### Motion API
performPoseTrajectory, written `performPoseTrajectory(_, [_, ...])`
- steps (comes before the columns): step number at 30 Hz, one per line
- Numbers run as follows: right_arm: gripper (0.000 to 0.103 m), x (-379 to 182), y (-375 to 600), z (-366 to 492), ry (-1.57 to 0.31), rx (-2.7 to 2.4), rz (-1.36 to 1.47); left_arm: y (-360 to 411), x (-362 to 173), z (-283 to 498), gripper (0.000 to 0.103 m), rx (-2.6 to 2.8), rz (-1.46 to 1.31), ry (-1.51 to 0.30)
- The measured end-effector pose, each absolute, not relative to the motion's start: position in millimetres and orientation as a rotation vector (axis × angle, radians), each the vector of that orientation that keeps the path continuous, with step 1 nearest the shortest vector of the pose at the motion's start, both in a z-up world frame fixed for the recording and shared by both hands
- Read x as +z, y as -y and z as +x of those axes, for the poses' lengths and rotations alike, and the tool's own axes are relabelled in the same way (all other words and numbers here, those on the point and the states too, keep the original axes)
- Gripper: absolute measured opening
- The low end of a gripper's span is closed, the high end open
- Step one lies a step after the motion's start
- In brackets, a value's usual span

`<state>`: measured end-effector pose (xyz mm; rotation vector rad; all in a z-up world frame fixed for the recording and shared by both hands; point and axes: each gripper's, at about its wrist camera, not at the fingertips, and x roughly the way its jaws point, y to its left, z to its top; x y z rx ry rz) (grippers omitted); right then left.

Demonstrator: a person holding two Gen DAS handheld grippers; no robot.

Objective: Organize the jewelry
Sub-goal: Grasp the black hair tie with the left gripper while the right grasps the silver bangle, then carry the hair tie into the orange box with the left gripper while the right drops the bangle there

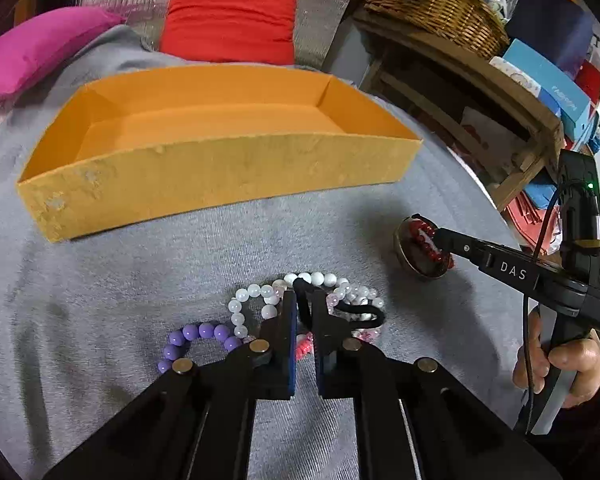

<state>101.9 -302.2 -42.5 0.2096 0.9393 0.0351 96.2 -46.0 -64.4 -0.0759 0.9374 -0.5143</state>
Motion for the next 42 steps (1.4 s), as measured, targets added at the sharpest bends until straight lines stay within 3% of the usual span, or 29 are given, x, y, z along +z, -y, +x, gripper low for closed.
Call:
performPoseTrajectory(13, [0.005, -8.5, 303.8, 93.7, -0.770, 0.083, 0.323, 16.6, -6.1, 78.6, 0.006, -0.524, -0.105, -0.739])
performPoseTrajectory(18, [0.005, -5.1, 295.7, 99.4, -0.748, 0.095, 0.341, 10.3, -21.1, 92.3, 0.007, -0.523, -0.154, -0.833])
performPoseTrajectory(21, [0.005, -9.5, 292.9, 102.0, -0.764, 0.094, 0.331, 4.4, -39.1, 98.8, 0.016, -0.540, -0.216, -0.925])
performPoseTrajectory(24, [0.005, -11.6, 292.1, 100.9, -0.768, 0.089, 0.328, 3.6, -48.5, 101.2, 0.042, -0.553, -0.276, -0.956])
performPoseTrajectory(27, [0.005, -11.4, 291.5, 99.8, -0.762, 0.090, 0.325, 9.5, -55.3, 102.4, 0.044, -0.580, -0.317, -0.975])
performPoseTrajectory(31, [0.005, -11.0, 289.9, 97.3, -0.757, 0.088, 0.309, 26.4, -70.6, 107.8, 0.039, -0.586, -0.305, -1.043])
performPoseTrajectory(32, [0.005, -10.9, 291.1, 96.9, -0.758, 0.089, 0.312, 31.9, -77.2, 108.9, 0.033, -0.579, -0.294, -1.068])
performPoseTrajectory(34, [0.005, -9.9, 292.7, 95.9, -0.754, 0.085, 0.313, 36.6, -83.7, 110.1, 0.004, -0.576, -0.289, -1.088])
performPoseTrajectory(42, [0.005, -0.2, 298.1, 93.9, -0.721, 0.092, 0.328, 32.7, -53.0, 98.6, 0.005, -0.578, -0.226, -0.944])
